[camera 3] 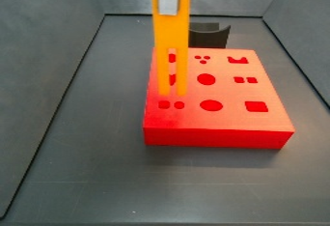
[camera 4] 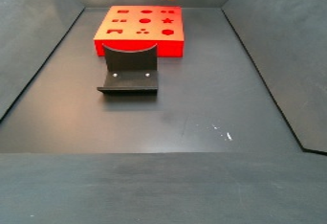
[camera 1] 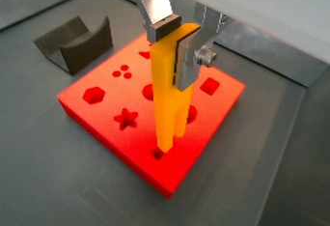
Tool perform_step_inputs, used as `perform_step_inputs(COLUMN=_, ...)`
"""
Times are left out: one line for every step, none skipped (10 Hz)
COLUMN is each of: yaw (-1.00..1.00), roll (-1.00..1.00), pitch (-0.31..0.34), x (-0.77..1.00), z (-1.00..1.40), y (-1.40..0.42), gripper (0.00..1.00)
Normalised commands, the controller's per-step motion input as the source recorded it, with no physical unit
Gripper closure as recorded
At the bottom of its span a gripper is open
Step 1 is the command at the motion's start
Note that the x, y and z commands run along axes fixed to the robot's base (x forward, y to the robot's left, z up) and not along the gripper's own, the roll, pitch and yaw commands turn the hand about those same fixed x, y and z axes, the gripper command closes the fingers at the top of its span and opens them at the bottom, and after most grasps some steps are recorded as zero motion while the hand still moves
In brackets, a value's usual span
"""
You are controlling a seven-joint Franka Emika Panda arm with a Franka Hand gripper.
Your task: Insert the square-circle object.
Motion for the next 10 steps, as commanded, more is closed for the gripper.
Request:
perform_step_inputs(yaw=0.45, roll=0.50, pitch=0.103, x=0.05, z=0.10, y=0.00, gripper=1.00)
perform_step_inputs(yaw=0.49, roll=0.50, pitch=0.084, x=0.07, z=0.15, y=0.00, gripper=1.00)
perform_step_inputs(yaw=0.17, roll=0.17, pitch=0.000, x=0.03, z=-0.11, y=0.00, gripper=1.00)
perform_step_inputs(yaw=-0.06, roll=0.00, pitch=-0.011, x=0.00, z=-0.09, y=0.05, gripper=1.00)
perform_step_inputs(yaw=-0.22, roll=0.00, pitch=0.000, x=0.25, z=-0.33, y=0.00, gripper=1.00)
perform_step_inputs(yaw=-0.39, roll=0.00, pitch=0.019, x=0.47, z=-0.25, y=0.00, gripper=1.00)
perform_step_inputs(yaw=-0.18, roll=0.05, pitch=0.001, x=0.06, z=-0.23, y=0.01, gripper=1.00)
perform_step_inputs(yaw=-0.01, roll=0.01, pitch=0.000, x=-0.08, z=-0.15, y=0.00, gripper=1.00)
perform_step_inputs(yaw=0.00, roll=0.03, pitch=0.000, x=-0.23, z=-0.12, y=0.00, gripper=1.00)
perform_step_inputs(yaw=0.00, roll=0.00, pitch=-0.013, x=-0.26, z=-0.17, y=-0.09, gripper=1.00)
